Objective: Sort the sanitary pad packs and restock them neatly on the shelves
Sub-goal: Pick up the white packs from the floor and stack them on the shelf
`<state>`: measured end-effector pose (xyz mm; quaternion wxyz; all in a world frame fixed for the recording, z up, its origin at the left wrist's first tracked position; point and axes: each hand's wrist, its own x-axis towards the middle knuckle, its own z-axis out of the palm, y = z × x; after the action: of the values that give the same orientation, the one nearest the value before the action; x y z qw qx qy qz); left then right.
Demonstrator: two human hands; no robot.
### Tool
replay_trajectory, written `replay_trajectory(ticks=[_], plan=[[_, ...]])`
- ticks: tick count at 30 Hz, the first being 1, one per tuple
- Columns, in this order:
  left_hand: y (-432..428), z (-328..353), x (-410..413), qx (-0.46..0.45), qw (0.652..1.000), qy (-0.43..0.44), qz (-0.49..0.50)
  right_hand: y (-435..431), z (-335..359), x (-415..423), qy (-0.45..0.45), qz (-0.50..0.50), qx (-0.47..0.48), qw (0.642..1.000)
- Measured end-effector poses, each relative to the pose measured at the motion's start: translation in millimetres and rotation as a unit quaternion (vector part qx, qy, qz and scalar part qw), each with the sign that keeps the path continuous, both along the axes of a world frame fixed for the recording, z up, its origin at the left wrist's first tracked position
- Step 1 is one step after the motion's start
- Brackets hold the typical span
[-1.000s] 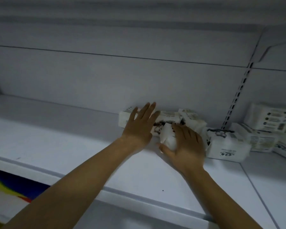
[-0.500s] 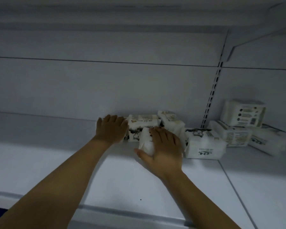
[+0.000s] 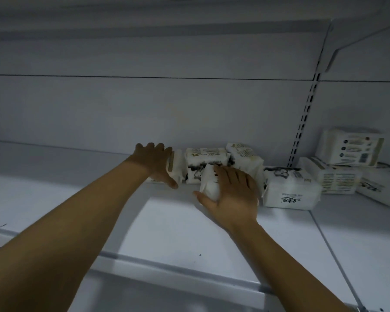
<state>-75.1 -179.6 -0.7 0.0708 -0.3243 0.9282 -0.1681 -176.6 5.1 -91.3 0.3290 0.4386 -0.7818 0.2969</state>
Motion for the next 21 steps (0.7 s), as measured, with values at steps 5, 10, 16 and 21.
replay_trajectory(ticks=[5,10,16,21], plan=[[-1.3,-11.4,7.7,0.003,0.999,-0.011,-0.032,-0.5,-0.5,-0.7,-0.001,-0.003,0.011,1.000],[2.6,-18.0,21.4,0.070,0.994,0.075,-0.023,-0.9,-0.5,-1.0,-0.017,0.000,0.018,1.000],[13.2,-18.5,33.3,0.100,0.992,0.077,0.000,-1.7,5.1,0.4,-0.043,-0.043,0.183,0.981],[25.8,-28.4,62.4,0.181,0.961,0.211,0.002,-3.9,24.6,11.6,0.037,-0.040,0.191,0.980]])
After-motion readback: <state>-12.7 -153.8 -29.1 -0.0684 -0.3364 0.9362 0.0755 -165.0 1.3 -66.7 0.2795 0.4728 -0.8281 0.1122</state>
